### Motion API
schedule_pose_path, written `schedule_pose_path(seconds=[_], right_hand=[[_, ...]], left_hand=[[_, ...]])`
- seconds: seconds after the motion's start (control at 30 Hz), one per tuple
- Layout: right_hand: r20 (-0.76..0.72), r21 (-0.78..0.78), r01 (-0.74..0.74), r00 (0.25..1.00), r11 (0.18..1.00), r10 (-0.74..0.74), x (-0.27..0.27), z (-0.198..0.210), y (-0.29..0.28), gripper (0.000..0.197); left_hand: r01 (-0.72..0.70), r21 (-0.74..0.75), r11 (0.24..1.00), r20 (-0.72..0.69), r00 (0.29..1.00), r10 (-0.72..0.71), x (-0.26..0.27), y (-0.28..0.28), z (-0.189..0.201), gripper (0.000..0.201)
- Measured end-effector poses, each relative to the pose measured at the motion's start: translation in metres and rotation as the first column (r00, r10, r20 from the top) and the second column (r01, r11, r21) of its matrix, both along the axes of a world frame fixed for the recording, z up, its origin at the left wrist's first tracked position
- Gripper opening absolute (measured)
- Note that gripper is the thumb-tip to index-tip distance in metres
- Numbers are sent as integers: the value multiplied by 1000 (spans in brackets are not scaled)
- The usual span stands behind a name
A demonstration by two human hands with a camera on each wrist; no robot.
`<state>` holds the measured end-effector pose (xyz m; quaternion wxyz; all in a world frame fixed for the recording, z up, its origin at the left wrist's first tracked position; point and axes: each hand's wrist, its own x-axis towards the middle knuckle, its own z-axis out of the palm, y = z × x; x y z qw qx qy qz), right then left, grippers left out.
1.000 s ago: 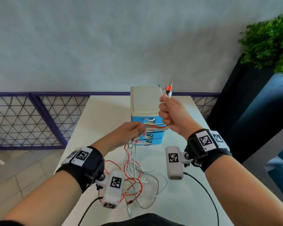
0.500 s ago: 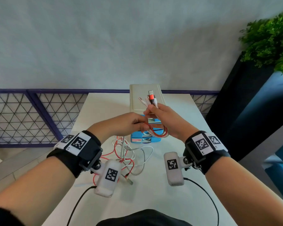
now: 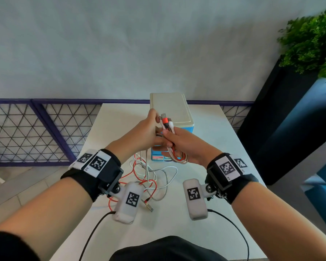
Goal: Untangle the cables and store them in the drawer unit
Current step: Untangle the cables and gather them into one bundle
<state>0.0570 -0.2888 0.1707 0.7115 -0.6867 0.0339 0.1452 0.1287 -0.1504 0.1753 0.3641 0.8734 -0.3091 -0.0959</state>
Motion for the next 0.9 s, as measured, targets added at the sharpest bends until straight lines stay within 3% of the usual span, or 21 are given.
schedule_pose_path(seconds=[0.07,0.2,0.37,0.5,0.6,0.7,0.8,0.9], right_hand=[[-58,-11,-36,998,999,35,2,-1,0,41],[-122,-39,-123,986,992,117,0,0,-2,41],[-111,-289,-252,967,923,229,1,7,-9,49],[-104,-294,-221,974,930,199,1,7,-18,41],[-76,-304,-151,988,941,134,1,3,-19,38],[-64,-327,-106,994,939,90,3,1,-18,41],[-54,-275,-102,994,956,90,3,-2,-15,36],[-61,-233,-82,996,969,70,6,-10,-16,29]], left_hand=[[21,46,999,59,998,-24,-1,1,-1,66],[96,87,992,53,993,-101,-4,0,-2,66],[108,119,987,52,992,-115,-7,-2,-5,78],[124,78,989,-112,987,-115,0,2,-7,93],[82,80,993,-200,978,-64,6,6,-14,72],[72,170,983,-167,985,-43,6,4,-22,30],[108,189,976,-73,993,-96,4,2,-31,33],[102,108,989,-69,993,-95,3,3,-41,29]])
